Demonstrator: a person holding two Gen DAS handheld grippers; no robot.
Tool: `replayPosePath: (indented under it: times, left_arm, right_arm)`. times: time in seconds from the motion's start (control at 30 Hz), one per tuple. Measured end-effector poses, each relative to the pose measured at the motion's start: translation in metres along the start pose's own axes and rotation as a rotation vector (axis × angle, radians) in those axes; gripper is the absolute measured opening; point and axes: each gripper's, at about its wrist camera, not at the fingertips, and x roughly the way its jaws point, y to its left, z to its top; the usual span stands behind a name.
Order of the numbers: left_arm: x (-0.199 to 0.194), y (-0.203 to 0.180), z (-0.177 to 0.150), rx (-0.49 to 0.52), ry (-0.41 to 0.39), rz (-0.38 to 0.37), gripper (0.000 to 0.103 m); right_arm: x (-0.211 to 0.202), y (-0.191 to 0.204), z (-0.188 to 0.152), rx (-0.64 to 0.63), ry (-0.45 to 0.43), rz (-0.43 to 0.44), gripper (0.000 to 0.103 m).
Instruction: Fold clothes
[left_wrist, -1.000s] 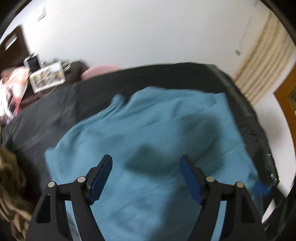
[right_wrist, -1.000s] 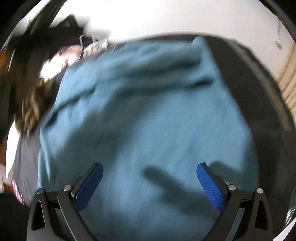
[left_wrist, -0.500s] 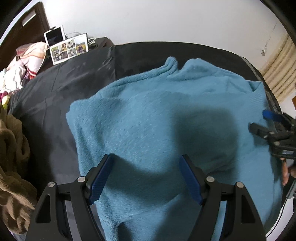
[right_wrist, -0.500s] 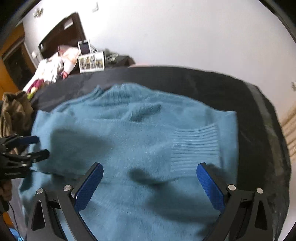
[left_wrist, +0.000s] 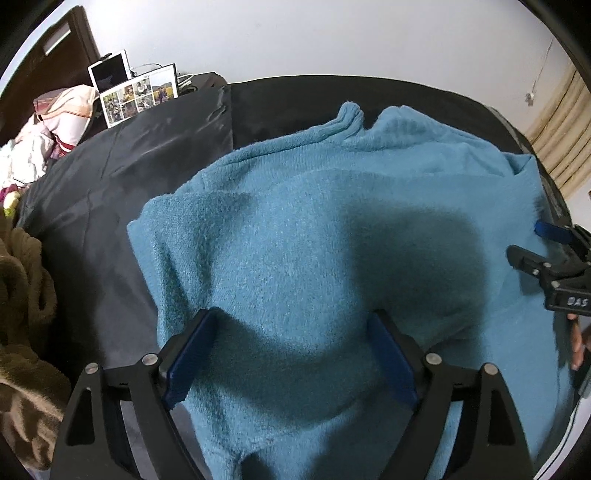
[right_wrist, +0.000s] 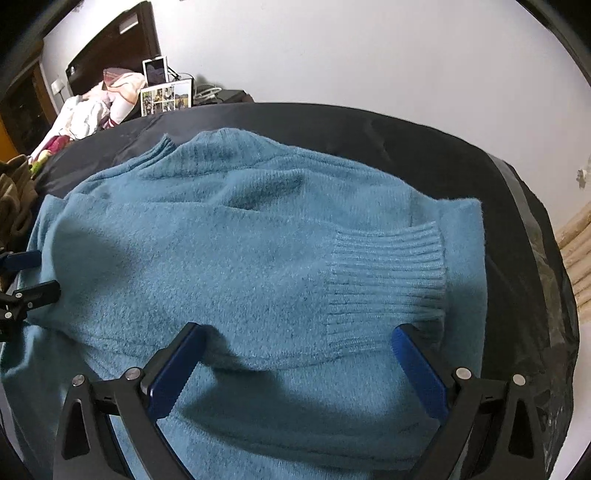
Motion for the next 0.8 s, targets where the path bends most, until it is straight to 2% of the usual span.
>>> replayPosePath:
  times: [0.1, 0.23, 0.43, 0.8]
  left_arm:
    - [-0.009, -0.005, -0.009, 0.008, 0.001, 0.038, 0.087]
    - [-0.022, -0.006, -0.03, -0.009, 0.004, 0.025, 0.088]
    - [-0.041, -0.013, -0.072, -0.014, 0.012, 0.041, 0.088]
    - [-0.077, -0.024, -0.164, -0.057, 0.032, 0.059, 0.088]
  right_arm:
    - [-0.011, -0.001, -0.008, 0.025, 0.025, 0.009, 0.102]
    - [-0.037, 0.006, -0.034, -0.024, 0.006, 0.026, 0.102]
    - [-0.062, 0.009, -0.1, -0.076, 0.064, 0.05, 0.102]
    - [-0.103, -0.013, -0.197, -0.034, 0.092, 0.053, 0.102]
